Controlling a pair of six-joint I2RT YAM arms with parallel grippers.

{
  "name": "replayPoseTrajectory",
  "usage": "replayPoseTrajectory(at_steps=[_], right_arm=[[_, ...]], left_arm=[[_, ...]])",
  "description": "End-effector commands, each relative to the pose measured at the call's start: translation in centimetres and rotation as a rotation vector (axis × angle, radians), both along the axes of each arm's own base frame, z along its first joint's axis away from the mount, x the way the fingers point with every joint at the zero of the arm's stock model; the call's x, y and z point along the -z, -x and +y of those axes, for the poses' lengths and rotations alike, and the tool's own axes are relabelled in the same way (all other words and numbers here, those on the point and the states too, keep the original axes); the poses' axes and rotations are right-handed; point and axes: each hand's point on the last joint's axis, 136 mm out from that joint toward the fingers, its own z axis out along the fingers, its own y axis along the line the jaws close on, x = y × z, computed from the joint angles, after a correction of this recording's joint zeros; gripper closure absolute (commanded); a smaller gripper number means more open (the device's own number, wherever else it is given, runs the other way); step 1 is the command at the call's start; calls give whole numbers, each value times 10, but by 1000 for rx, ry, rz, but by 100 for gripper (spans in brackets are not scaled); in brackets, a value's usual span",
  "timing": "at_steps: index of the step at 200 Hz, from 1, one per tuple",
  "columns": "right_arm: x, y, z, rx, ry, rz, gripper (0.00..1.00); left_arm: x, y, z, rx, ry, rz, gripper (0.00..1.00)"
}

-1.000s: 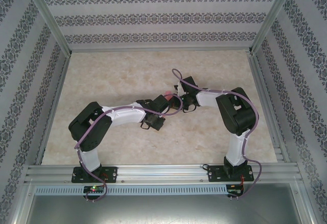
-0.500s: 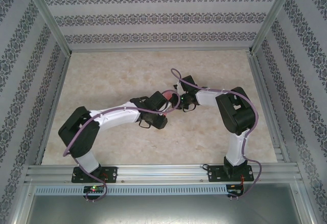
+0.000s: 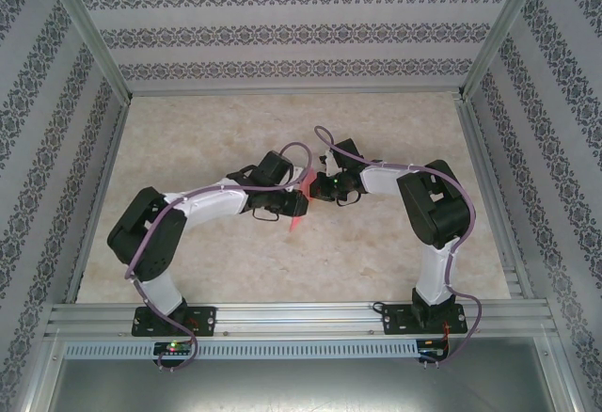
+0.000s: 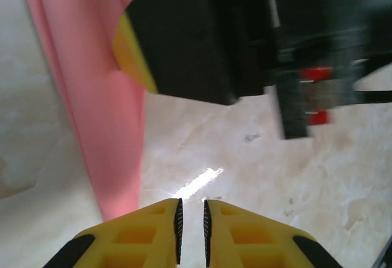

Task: Fold a paper plane with a square sheet of paper (pick it up from the middle)
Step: Fold the wing for the fifth time at the center of the table.

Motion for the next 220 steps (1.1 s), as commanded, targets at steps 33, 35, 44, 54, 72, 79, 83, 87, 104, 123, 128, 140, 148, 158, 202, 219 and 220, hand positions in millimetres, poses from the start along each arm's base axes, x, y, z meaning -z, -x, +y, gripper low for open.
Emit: replayPoseTrajectory(at_steps=[33, 35, 44, 54, 72, 79, 83, 87, 104, 123, 128, 140, 148, 158, 202, 219, 220], right_arm=[[42, 18, -22, 28, 122, 83, 100], [42, 18, -22, 29, 122, 84, 100], [42, 19, -22, 29, 122, 86, 100], [42, 18, -21, 27, 122, 84, 99], [42, 18, -22, 29, 123, 85, 100], [42, 18, -23, 31, 122, 86, 100], [43, 18, -23, 31, 124, 87, 100], [43, 19, -23, 32, 126, 88, 100], [43, 19, -23, 34, 125, 89, 100], [44, 20, -23, 34, 127, 90, 100], [43, 19, -23, 36, 126, 89, 100], [44, 20, -24, 37, 128, 93, 100], [45, 21, -24, 37, 127, 93, 100], [45, 21, -24, 40, 127, 95, 100], [47, 23, -25, 46, 127, 99, 100], [48, 24, -25, 49, 127, 103, 100], [48, 24, -25, 49, 127, 103, 100]], left_arm=[[17, -7, 2, -59, 106, 58, 81], [17, -7, 2, -60, 110, 59, 81], [19, -8, 4, -67, 123, 67, 81], [21, -8, 3, -68, 134, 75, 81], [24, -6, 1, -60, 147, 88, 81], [26, -6, 1, -60, 146, 95, 81], [27, -5, 2, -60, 145, 96, 81], [29, -5, 2, -61, 143, 100, 81], [35, -2, 4, -62, 139, 111, 81], [38, 0, 4, -62, 144, 121, 81], [40, 1, 4, -61, 143, 126, 81], [43, 1, 4, -61, 139, 130, 81], [44, 2, 4, -61, 140, 135, 81], [46, 3, 4, -60, 140, 140, 81], [51, 3, 2, -54, 142, 154, 81], [54, 3, 3, -53, 131, 156, 81], [54, 3, 3, -54, 130, 157, 81]])
